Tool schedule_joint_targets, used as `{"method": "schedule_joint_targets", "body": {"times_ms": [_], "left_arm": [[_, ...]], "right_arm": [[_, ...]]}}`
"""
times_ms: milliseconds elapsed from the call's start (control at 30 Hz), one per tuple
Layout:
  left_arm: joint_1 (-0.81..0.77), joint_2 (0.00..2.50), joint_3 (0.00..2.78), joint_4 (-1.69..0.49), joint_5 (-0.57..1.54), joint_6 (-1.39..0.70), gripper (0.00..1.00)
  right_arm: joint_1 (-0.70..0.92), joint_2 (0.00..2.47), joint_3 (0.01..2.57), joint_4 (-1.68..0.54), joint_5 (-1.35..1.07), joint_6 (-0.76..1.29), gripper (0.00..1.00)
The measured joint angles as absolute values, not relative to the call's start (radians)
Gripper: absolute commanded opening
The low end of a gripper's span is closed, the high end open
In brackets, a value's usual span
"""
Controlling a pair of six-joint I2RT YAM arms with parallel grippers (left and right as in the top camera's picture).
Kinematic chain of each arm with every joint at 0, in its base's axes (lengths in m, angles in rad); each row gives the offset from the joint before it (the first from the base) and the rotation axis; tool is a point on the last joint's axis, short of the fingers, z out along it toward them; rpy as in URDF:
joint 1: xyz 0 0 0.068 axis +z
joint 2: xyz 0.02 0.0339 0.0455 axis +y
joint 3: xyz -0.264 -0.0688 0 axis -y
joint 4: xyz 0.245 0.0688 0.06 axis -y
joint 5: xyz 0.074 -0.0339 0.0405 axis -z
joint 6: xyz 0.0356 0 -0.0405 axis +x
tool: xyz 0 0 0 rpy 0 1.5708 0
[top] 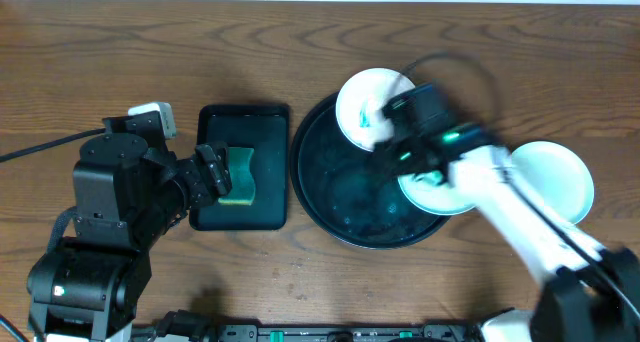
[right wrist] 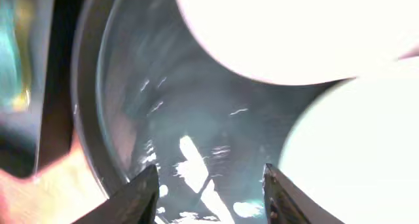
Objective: Clean dirty plates on tray and stack at the side
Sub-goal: 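Grasp the sponge with left gripper while right gripper holds plate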
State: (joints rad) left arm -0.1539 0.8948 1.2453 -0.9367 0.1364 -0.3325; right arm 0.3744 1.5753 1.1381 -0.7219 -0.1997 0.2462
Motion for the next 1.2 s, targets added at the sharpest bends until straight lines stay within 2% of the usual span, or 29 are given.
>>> {"method": "schedule_joint_targets", "body": {"times_ms": [233, 433, 600, 800, 933, 1200], "left_arm": [[-0.154, 0.895, 1.245, -0.970, 0.164, -0.347, 0.81], [-0.154, 0.930, 1.203, -0.989, 0.175, -0.356, 0.81], [-0.154, 1.069, 1.135, -1.045, 0.175, -0.401, 0.81], [-0.154, 1.190, 1.125, -1.087, 0.119, -0.408, 0.81], [-0.154, 1.258, 1.096, -1.023, 0.072, -0.407, 0.80], [-0.154, 1.507, 1.029, -0.804, 0.045, -0.378, 0.60]], "right_arm": [[0.035, 1.486, 1.188, -0.890, -0.157, 0.253, 0.51], [-0.117, 1.500, 1.122, -0.910, -0.183, 0.206, 0.52], [-0.137, 1.529, 1.017, -0.816, -0.186, 0.167, 0.58], [-0.139, 1.561, 0.947, -0.742, -0.148, 0.152, 0.56], [-0.139, 1.561, 0.947, -0.739, -0.195, 0.132, 0.52], [-0.139, 1.502, 0.984, -0.826, -0.249, 0.121, 0.55]]}}
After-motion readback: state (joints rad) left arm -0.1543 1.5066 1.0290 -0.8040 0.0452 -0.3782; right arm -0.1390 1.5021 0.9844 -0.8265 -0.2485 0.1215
